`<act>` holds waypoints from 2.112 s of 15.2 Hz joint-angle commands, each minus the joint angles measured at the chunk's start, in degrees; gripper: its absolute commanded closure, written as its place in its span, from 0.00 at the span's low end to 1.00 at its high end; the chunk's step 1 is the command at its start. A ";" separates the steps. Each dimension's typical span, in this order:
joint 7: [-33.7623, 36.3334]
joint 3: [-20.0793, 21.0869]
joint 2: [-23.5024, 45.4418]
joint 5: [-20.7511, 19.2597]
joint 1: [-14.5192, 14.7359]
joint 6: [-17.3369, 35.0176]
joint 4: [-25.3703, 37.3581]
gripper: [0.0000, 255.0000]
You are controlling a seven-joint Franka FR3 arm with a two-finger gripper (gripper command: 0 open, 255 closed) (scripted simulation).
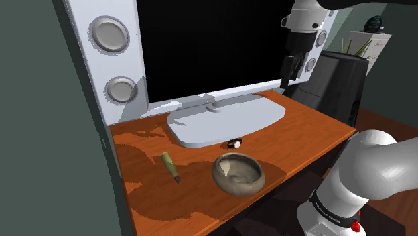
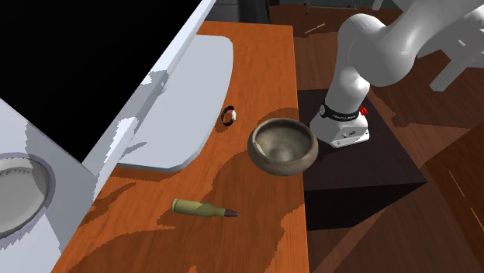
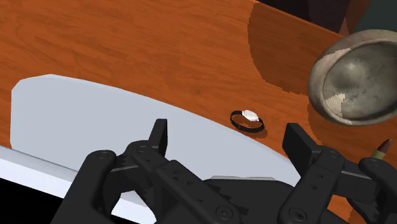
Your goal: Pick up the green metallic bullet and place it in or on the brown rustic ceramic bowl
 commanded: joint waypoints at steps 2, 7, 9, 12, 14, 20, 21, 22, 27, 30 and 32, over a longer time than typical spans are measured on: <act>1.52 0.98 -0.06 0.94 0.23 1.19 -1.20 0.00; 8.97 6.09 0.95 5.61 1.54 7.63 -6.16 0.00; 11.88 8.23 1.99 7.42 2.09 10.44 -7.63 0.00; 16.18 11.53 4.27 9.97 2.89 14.88 -9.25 0.00; 19.02 13.77 6.27 11.51 3.37 17.98 -9.92 0.00; 27.58 20.67 14.44 14.82 4.17 27.62 -9.88 0.00; 29.05 21.83 16.09 15.11 4.18 29.23 -9.57 0.00; 30.54 23.01 17.82 15.30 4.13 30.83 -9.18 0.00; 38.64 28.89 27.52 14.35 3.31 38.52 -5.97 0.00; 44.35 32.24 34.16 11.79 2.50 42.65 -3.08 0.00; 48.64 34.20 38.94 9.05 2.04 45.06 -0.74 0.00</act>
